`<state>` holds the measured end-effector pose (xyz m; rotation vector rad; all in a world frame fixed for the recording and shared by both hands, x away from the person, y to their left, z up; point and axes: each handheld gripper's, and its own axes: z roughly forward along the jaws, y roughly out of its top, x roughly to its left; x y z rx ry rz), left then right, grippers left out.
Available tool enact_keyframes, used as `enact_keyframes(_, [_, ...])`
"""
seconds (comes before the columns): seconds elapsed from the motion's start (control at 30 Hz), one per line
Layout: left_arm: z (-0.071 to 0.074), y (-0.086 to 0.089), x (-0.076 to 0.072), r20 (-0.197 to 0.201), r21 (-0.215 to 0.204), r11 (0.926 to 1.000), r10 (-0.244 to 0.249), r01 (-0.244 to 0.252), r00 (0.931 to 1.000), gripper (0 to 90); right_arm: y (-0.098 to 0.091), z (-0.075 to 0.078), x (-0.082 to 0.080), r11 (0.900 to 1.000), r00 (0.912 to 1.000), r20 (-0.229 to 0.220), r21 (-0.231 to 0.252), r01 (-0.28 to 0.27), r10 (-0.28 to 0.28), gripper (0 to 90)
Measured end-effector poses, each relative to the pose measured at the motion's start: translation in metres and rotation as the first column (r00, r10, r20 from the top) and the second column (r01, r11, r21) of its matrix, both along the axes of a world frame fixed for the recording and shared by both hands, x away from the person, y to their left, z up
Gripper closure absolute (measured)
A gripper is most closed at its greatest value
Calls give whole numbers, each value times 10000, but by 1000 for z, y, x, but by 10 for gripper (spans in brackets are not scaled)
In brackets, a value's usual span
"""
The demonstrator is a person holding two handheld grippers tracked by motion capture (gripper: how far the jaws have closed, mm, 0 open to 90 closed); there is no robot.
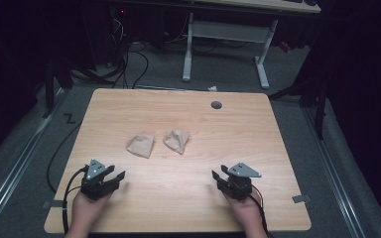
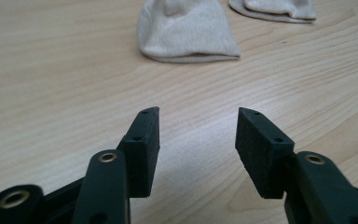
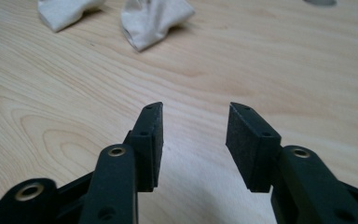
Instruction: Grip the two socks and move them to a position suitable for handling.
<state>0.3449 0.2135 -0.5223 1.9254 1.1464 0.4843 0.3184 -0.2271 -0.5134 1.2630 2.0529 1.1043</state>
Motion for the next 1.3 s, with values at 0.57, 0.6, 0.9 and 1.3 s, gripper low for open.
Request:
enact_keyframes(0.57, [-7, 1, 6, -474, 100, 9999, 96, -91, 9988, 476, 7, -1, -2, 9998, 9993, 330, -156, -157, 162, 528])
enact_keyframes(0.6, [-6, 2, 7, -455, 59, 9999, 97, -94, 9989, 475, 8, -1, -2, 9997, 9992, 352, -187, -182, 188, 530])
enact_keyframes(0.9, [8, -13, 40, -273, 391, 9992, 131, -120, 9995, 428, 13, -4, -2, 9979, 9983, 192, -364, -537, 544, 558])
enact_keyframes(1.3, [17, -32, 107, -663, 943, 9950, 404, -341, 9970, 467, 15, -5, -1, 9976, 9978, 108, -230, -653, 655, 576])
